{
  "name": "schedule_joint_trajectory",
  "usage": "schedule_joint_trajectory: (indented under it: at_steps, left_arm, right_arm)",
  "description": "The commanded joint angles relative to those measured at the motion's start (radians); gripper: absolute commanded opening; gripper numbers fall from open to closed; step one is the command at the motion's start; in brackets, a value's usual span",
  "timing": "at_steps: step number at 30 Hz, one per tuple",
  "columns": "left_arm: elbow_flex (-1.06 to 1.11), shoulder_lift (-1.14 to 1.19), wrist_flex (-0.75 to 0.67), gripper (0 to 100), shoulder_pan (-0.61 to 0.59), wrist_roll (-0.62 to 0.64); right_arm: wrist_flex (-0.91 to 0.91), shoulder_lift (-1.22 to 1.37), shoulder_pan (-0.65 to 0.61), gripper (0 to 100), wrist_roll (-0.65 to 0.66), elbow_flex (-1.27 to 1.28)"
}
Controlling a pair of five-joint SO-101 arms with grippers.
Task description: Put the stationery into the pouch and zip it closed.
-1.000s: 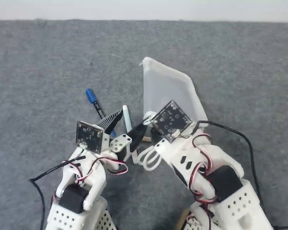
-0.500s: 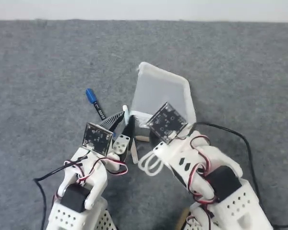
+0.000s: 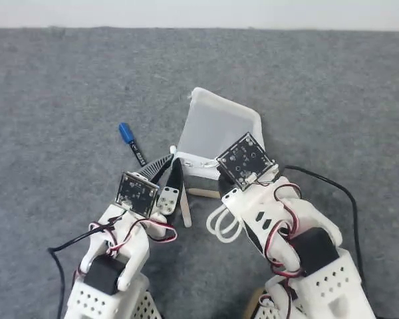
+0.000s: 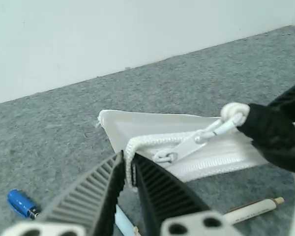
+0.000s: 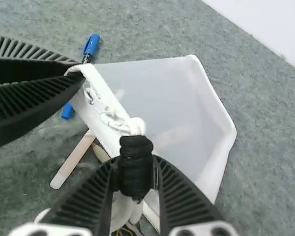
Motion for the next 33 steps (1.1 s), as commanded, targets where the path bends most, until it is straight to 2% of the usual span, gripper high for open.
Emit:
schedule_joint_trajectory:
  at_steps: [1, 5, 16, 33]
  left_arm:
    - [-0.074, -0.018, 0.038, 1, -0.068, 0.005]
    - [-0.102, -0.018, 0.089, 1, -0.072, 0.005]
    - [-0.102, -0.018, 0.095, 1, -0.078, 0.005]
    - [-0.102, -0.018, 0.101, 1, -0.08, 0.003]
  right_arm:
    - [0.016, -0.033, 0.082, 0.6, 0.009, -0.009]
    - [0.016, -0.033, 0.157, 0.6, 0.009, -0.009]
    - [0.016, -0.033, 0.262, 0.6, 0.009, -0.012]
    - [0.028, -0.033, 0.371, 0.6, 0.0, -0.015]
